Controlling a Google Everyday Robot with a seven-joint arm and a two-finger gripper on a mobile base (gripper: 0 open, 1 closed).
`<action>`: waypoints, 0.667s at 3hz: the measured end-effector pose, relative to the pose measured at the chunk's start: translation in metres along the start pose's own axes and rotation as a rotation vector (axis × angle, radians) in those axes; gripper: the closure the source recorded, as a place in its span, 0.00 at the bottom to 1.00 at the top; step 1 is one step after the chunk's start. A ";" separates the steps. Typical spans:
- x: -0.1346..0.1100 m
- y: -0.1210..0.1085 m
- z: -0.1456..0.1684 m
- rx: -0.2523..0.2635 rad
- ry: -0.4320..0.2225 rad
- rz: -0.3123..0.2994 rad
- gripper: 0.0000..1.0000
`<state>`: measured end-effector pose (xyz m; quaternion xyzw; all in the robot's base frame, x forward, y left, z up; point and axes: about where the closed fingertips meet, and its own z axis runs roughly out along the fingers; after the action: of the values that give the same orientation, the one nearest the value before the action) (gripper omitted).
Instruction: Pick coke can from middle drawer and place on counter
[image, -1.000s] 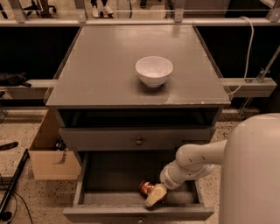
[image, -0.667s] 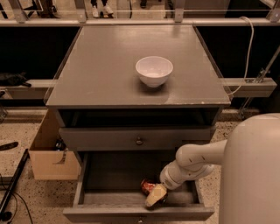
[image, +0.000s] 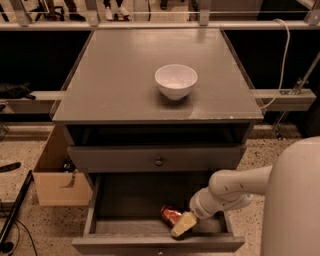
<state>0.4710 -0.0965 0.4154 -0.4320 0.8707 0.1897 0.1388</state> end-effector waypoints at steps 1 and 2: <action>-0.001 -0.007 -0.001 0.015 -0.006 0.012 0.00; -0.014 -0.019 0.007 0.028 -0.017 0.035 0.00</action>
Offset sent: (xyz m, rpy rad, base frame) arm 0.0445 0.0086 -0.0024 -0.0002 -0.0242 -0.0620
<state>0.4954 -0.0942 0.4107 -0.4131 0.8794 0.1839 0.1490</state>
